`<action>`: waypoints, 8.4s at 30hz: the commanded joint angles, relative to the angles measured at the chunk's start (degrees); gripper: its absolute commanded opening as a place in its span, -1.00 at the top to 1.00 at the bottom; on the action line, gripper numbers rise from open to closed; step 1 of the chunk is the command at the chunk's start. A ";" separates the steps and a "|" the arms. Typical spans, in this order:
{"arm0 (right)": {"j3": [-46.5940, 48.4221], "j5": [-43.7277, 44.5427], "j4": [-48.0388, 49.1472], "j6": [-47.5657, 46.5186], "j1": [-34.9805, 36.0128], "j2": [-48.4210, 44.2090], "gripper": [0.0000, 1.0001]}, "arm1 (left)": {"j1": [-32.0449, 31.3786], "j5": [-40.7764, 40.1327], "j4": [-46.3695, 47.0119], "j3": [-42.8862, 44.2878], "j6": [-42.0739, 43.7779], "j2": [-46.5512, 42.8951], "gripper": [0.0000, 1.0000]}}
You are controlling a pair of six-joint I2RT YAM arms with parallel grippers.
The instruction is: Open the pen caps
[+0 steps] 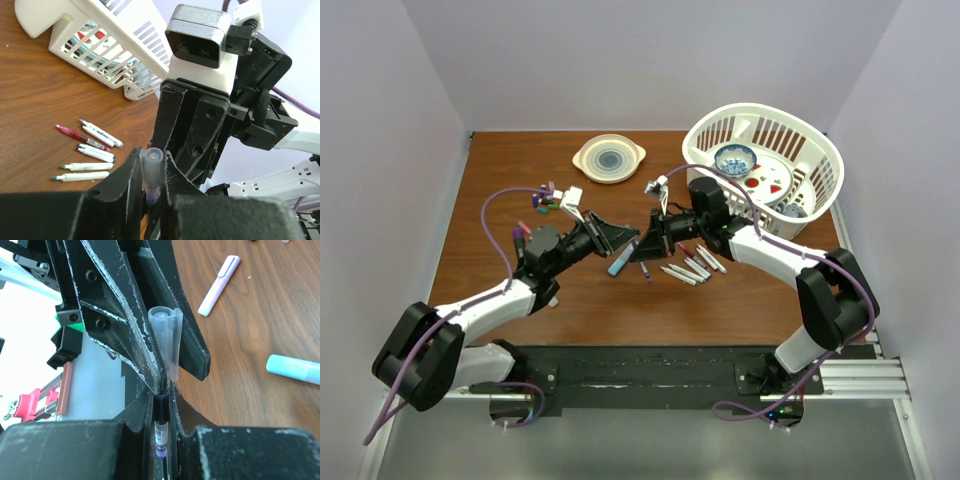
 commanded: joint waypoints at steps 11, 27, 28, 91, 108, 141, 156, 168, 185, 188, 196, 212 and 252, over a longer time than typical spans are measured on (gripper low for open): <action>3.36 2.96 -4.90 -4.02 1.98 4.23 1.00 | 31.44 -1.07 -26.72 19.68 3.27 -1.98 1.00; 6.35 7.18 -14.74 -14.13 0.23 0.89 1.00 | 40.32 -9.85 -45.27 30.05 12.58 26.84 1.00; 6.35 7.18 -14.75 -14.13 0.05 0.80 1.00 | 40.41 -10.55 -45.45 31.02 12.59 27.99 0.99; 9.78 54.03 -46.38 -46.65 -7.95 8.88 0.54 | 44.54 3.85 -48.70 13.10 32.10 -11.20 -0.99; 12.68 36.85 -51.92 -51.03 -9.00 3.35 0.35 | 31.10 16.78 -51.94 16.87 38.33 -0.05 -0.71; 5.21 11.40 -50.17 -64.93 -9.18 -16.34 -0.44 | -9.69 -30.25 -72.87 36.83 46.34 33.09 0.17; -3.23 0.06 -65.20 -102.29 -9.09 -17.30 -0.98 | -9.60 4.14 -69.45 31.03 44.67 20.10 1.00; -6.30 8.84 -52.20 -92.45 -4.53 -20.56 -0.93 | -9.69 37.58 -56.98 24.61 34.93 23.78 1.00; -4.64 22.30 -50.51 -88.75 8.75 -15.81 1.00 | -8.30 39.74 -51.07 24.00 30.44 20.71 0.33; -3.32 20.72 -50.69 -85.34 8.66 -16.51 1.00 | -3.65 32.72 -49.58 22.51 29.55 13.87 -0.34; 1.52 14.39 -40.96 -57.10 6.03 -15.28 1.00 | 3.49 9.33 -26.33 5.83 15.79 -8.97 -1.00; -5.69 23.09 -11.41 -20.22 4.36 -12.03 1.00 | -6.53 -18.20 29.06 -14.32 -19.13 2.86 -0.84; 1.43 33.27 -25.91 -36.72 11.83 -5.97 1.00 | 24.73 -26.39 -24.35 -5.28 -12.21 -17.28 1.00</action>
